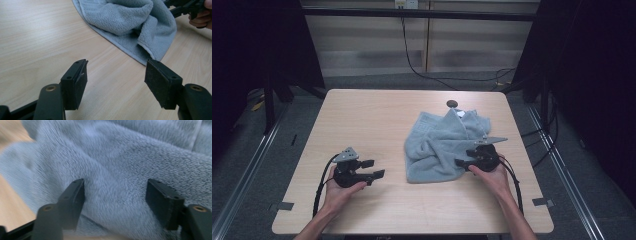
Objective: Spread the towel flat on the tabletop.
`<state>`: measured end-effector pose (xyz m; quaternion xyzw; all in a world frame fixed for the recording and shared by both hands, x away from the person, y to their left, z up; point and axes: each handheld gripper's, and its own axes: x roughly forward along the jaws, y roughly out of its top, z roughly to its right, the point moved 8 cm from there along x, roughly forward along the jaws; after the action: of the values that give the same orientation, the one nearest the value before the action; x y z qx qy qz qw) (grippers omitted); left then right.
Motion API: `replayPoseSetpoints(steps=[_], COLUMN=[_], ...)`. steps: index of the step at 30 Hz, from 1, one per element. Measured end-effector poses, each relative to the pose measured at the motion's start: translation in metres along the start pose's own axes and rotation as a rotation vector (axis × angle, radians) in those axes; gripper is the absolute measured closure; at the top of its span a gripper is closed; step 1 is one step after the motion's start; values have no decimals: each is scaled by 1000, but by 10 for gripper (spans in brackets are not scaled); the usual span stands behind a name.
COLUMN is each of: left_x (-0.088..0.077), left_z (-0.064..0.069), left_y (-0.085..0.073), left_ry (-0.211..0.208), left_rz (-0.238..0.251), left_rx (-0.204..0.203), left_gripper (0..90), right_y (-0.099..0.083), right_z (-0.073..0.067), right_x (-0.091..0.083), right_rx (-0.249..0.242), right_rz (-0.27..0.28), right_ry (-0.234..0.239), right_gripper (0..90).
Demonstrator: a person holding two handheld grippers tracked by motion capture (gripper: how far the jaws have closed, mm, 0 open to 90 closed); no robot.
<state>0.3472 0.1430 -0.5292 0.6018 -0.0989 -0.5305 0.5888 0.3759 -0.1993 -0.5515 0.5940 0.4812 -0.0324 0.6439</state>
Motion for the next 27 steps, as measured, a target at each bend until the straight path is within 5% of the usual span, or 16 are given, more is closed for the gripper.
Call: replayPoseSetpoints(steps=[5, 6, 8, 11, 21, 27], left_x=[-1, -1, -2, -3, -4, -4], left_z=[5, 5, 6, 4, -3, 0], left_y=[-2, -3, -2, -1, 2, 6], left_ry=[-10, -12, -12, -3, 12, 2], left_rz=[-9, -11, -4, -2, 2, 13], left_rx=[18, 23, 25, 13, 9, 20], left_gripper=[335, 335, 334, 327, 300, 298], right_y=[-5, -5, -5, -5, -6, -5], right_z=[-4, -4, -6, -10, -42, -81], right_x=[8, 8, 8, 9, 17, 26], right_rx=[-49, -49, -42, -38, -73, -145], right_rz=[-39, -39, -26, -21, -16, -43], right_ry=[-76, -76, -39, -21, 78, 162], right_gripper=[534, 534, 705, 761, 794, 800])
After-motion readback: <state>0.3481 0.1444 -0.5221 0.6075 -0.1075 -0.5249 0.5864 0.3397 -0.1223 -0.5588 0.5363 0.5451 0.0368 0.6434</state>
